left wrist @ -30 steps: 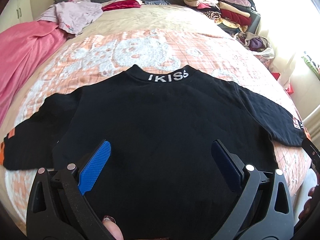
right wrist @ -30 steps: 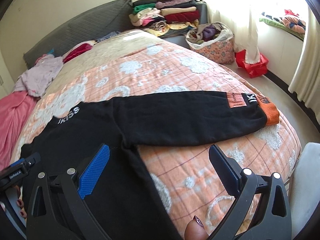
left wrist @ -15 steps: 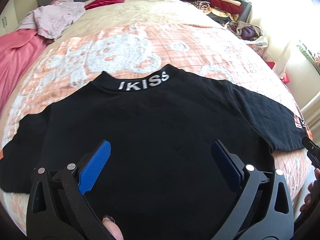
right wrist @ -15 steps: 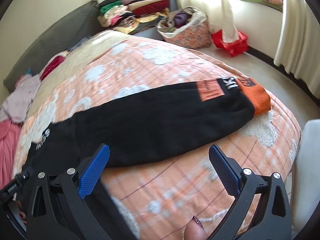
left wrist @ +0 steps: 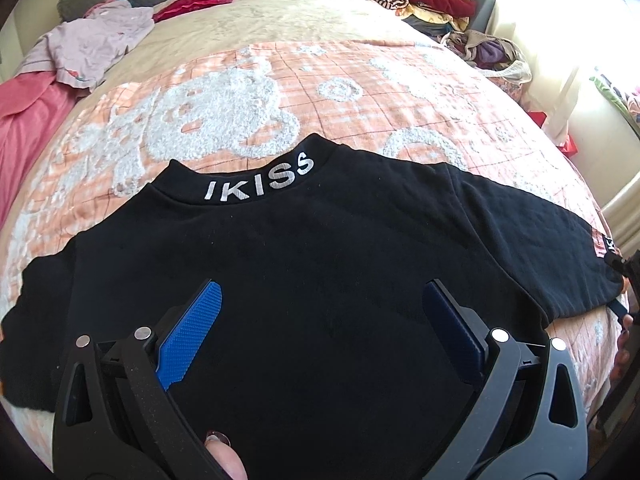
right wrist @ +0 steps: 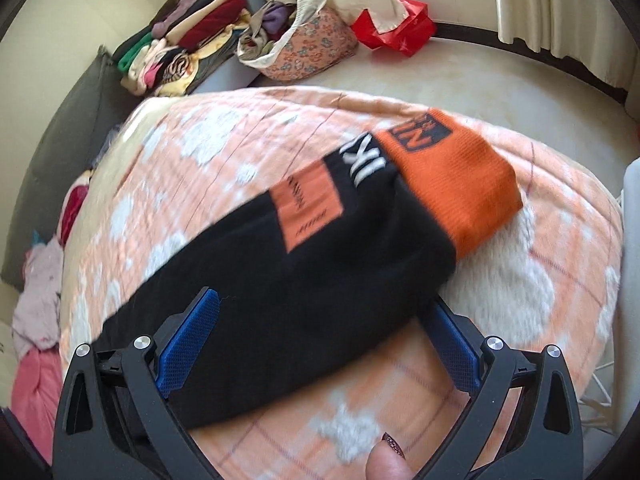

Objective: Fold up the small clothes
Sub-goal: 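Close the right gripper on the orange sleeve cuff, then carry the sleeve across the shirt body toward the left gripper and release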

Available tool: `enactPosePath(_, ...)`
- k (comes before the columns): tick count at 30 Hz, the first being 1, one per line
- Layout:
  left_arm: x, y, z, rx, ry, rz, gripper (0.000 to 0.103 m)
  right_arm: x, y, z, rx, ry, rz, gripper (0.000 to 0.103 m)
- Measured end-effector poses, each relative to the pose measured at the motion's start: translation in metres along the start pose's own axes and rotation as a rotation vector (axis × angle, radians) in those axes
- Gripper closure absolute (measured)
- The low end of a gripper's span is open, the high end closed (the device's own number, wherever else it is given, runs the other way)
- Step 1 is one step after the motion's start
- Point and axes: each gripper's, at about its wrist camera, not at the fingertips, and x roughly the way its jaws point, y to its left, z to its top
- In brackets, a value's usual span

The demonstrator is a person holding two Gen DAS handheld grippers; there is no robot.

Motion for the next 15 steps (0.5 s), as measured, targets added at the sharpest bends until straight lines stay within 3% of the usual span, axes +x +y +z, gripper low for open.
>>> enactPosePath(3, 0.000, -0.001, 0.002, 0.002, 0.001, -0.003, 0.008, 0.004, 0.000, 0.007, 0.005, -0.013, 0.016, 0.004)
enactPosePath(5, 0.000, -0.002, 0.005, 0.002, 0.001, 0.003, 0.008, 0.004, 0.001, 0.009, 0.001, -0.022, 0.027, 0.011)
enactPosePath(7, 0.000, -0.001, 0.007, 0.000, 0.001, 0.004, 0.008, 0.003, 0.003, 0.011, -0.005, -0.038, 0.022, 0.040)
enactPosePath(8, 0.000, 0.000, 0.008, -0.002, 0.000, 0.005, 0.008, 0.003, 0.003, 0.011, -0.007, -0.039, 0.036, 0.047)
enactPosePath(10, -0.002, 0.000, 0.009, -0.003, -0.001, -0.001, 0.008, 0.001, 0.006, 0.012, -0.019, -0.034, 0.082, 0.076)
enactPosePath(12, -0.003, 0.001, 0.009, -0.004, -0.004, -0.001, 0.008, -0.004, 0.015, 0.011, -0.057, -0.044, 0.124, 0.087)
enactPosePath(15, -0.006, 0.003, 0.009, -0.007, -0.008, -0.003, 0.008, -0.018, 0.032, 0.007, -0.114, -0.063, 0.173, 0.091)
